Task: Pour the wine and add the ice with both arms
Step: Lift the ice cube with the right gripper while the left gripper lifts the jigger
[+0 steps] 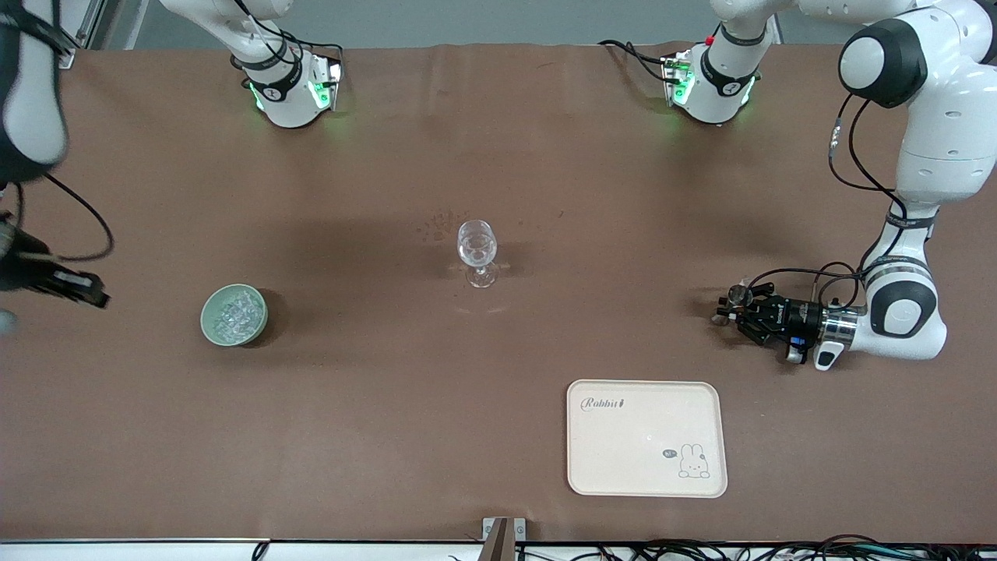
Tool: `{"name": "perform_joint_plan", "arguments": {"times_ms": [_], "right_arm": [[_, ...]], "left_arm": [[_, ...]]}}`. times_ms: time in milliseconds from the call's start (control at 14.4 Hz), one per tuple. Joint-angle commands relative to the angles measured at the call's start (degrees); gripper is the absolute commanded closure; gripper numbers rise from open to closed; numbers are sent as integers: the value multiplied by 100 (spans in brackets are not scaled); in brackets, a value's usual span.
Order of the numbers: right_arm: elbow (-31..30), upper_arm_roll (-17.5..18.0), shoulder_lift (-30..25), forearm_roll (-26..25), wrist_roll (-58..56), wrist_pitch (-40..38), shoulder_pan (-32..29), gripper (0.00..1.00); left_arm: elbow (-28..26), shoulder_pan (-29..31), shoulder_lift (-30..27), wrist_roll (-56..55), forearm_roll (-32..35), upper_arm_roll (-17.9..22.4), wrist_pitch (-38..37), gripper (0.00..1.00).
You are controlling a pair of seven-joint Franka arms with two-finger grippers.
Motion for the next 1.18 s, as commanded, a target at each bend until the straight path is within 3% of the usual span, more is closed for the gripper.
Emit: {"name": "perform_joint_plan", "arguments": {"times_ms": [0, 139, 418, 1114], "right_arm": [[900, 56, -97, 15, -58, -1124, -67, 99], [1202, 39, -193, 68, -58, -1777, -84, 99], [1186, 74, -352, 77, -40, -1815, -58, 99], [1185, 100, -334, 95, 4, -1770, -23, 99]], "left_arm": [[6, -10, -63, 7, -100, -30, -115, 99], [23, -54, -81, -99, -187, -30, -186, 99], [23, -54, -81, -222, -346, -100, -256, 99], [-29, -98, -432, -1039, -792, -1066, -256, 99]]}}
